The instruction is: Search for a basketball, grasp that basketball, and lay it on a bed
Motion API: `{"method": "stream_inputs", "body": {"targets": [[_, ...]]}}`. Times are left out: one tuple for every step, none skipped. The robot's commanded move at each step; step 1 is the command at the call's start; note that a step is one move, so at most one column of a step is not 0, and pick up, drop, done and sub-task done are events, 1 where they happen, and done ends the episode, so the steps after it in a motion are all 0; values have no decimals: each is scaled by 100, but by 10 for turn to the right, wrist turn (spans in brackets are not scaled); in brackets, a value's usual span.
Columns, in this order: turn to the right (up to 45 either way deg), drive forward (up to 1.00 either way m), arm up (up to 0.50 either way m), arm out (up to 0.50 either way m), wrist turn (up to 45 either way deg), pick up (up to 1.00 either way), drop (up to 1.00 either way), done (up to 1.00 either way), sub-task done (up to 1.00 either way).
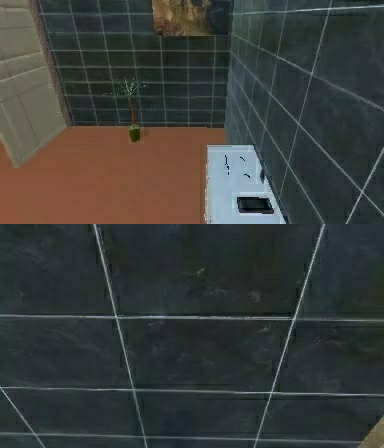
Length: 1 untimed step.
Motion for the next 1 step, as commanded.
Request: {"method": "stream_inputs", "body": {"targets": [[-450,0,0,0,0,0,0,0,0]]}}
